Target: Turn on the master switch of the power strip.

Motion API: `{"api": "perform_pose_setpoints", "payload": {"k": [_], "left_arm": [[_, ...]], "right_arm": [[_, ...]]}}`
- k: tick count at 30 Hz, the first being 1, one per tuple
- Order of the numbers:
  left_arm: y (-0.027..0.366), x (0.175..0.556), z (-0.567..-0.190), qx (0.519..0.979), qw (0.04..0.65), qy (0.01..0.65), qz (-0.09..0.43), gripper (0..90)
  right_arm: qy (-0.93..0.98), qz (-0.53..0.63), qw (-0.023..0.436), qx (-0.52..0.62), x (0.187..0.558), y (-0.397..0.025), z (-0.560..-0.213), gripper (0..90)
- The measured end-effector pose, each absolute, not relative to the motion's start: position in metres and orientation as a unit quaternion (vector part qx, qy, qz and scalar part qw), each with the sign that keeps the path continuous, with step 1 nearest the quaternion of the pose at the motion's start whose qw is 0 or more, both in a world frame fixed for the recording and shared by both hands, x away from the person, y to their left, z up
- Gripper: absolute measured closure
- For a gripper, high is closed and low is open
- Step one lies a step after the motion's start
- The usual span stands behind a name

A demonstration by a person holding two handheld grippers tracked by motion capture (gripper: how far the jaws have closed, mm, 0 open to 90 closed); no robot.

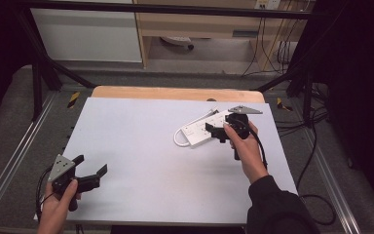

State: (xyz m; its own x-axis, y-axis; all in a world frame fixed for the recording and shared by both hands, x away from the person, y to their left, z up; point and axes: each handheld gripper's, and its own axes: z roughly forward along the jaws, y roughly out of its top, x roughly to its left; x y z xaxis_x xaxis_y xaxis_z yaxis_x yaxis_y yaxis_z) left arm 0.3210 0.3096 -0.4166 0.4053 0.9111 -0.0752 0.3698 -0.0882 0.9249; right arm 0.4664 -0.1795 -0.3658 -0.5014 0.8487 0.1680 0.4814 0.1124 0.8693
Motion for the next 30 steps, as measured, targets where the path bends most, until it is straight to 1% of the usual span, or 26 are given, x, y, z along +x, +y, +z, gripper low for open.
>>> {"api": "perform_pose_setpoints", "payload": {"k": [9,17,30], "left_arm": [[0.311,0.32,-0.416,0.681,0.486,0.47,0.282,5.4],[0.311,0.32,-0.416,0.68,0.488,0.469,0.282,5.4],[0.31,0.32,-0.416,0.68,0.487,0.47,0.283,5.4]], "right_arm": [[0.715,0.487,0.196,0.462,0.45,-0.197,-0.365,8.9],[0.714,0.488,0.211,0.456,0.432,-0.21,-0.364,8.2],[0.713,0.492,0.227,0.444,0.397,-0.231,-0.376,6.8]]}}
